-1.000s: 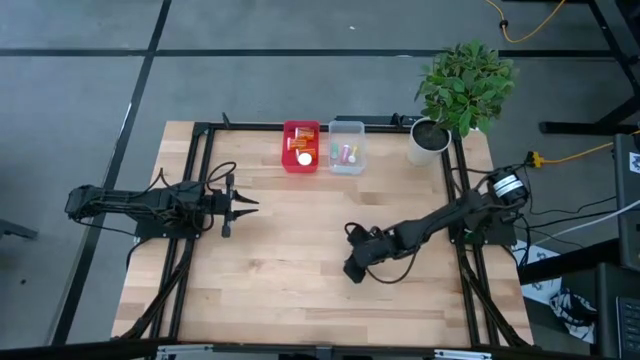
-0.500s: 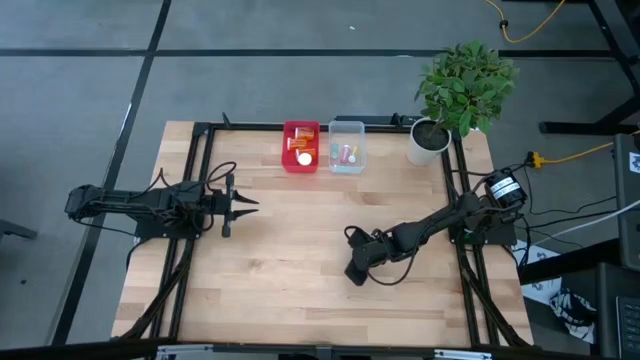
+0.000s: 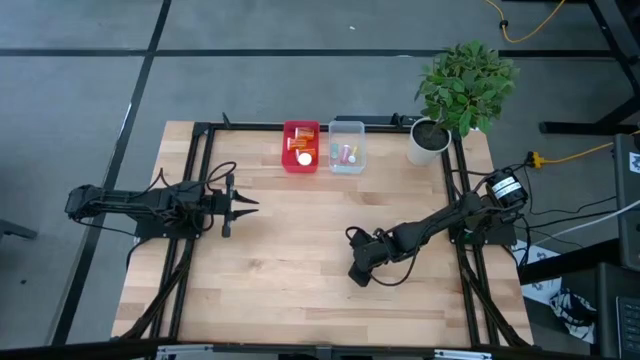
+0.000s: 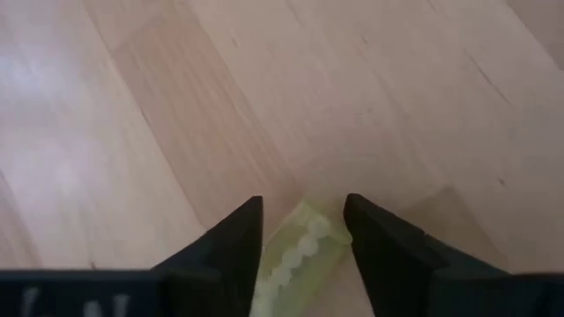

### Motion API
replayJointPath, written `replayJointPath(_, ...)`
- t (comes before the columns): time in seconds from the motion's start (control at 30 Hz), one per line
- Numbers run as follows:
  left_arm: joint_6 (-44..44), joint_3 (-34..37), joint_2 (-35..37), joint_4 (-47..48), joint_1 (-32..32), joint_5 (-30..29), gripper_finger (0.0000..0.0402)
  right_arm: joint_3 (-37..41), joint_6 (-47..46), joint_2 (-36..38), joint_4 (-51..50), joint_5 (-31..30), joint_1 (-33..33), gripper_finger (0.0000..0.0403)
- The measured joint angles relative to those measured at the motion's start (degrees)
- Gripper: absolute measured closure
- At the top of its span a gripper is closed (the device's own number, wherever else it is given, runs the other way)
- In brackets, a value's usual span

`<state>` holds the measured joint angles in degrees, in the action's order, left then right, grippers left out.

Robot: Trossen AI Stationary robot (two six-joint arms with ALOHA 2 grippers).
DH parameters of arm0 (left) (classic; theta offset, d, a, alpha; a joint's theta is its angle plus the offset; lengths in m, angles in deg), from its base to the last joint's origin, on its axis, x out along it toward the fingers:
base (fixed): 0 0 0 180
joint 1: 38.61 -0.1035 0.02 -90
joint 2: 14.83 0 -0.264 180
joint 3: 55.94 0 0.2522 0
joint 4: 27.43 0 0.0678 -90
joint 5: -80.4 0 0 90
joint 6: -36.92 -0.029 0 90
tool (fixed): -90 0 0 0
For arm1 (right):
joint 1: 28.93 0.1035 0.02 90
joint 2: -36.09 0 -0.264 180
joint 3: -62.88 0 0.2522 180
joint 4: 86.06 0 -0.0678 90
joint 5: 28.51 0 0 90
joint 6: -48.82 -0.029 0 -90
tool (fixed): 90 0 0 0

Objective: Pick and place medicine bottles into bin by pill shape (circle, oval)
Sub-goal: Put the small yellow pill bottle into the transparent bin

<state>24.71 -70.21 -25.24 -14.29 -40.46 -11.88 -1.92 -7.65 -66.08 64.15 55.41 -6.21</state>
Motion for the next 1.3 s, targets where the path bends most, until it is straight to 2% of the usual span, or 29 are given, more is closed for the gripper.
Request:
replayJointPath(0.23, 0.0, 0.0, 0.0, 0.0, 0.0, 0.0, 0.0319, -0.8, 1.1, -0.1, -1.0, -0.2, -0.7, 0.0297)
replayJointPath(0.4, 0.0, 0.0, 0.0, 0.0, 0.0, 0.0, 0.0319, -4.4, 6.6, -0.6, -4.5, -1.3, -0.7, 0.0299)
replayJointPath(0.6, 0.0, 0.0, 0.0, 0.0, 0.0, 0.0, 0.0319, -10.0, 9.9, -0.6, -15.0, -9.1, -0.8, 0.0299)
replayJointPath(0.73, 0.0, 0.0, 0.0, 0.0, 0.0, 0.0, 0.0319, -13.4, 15.6, -0.5, -18.0, -16.3, -2.4, 0.0298)
replayJointPath(0.93, 0.0, 0.0, 0.0, 0.0, 0.0, 0.0, 0.0319, -19.6, 27.2, -0.4, -18.7, -28.7, -9.9, 0.0297)
replayJointPath(1.1, 0.0, 0.0, 0.0, 0.0, 0.0, 0.0, 0.0319, -24.6, 35.5, -0.3, -18.4, -35.9, -19.3, 0.0297)
replayJointPath(1.3, -0.3, 0.0, 0.0, 0.0, 0.0, 0.0, 0.0319, -26.4, 39.2, -0.2, -14.2, -36.7, -30.0, 0.0296)
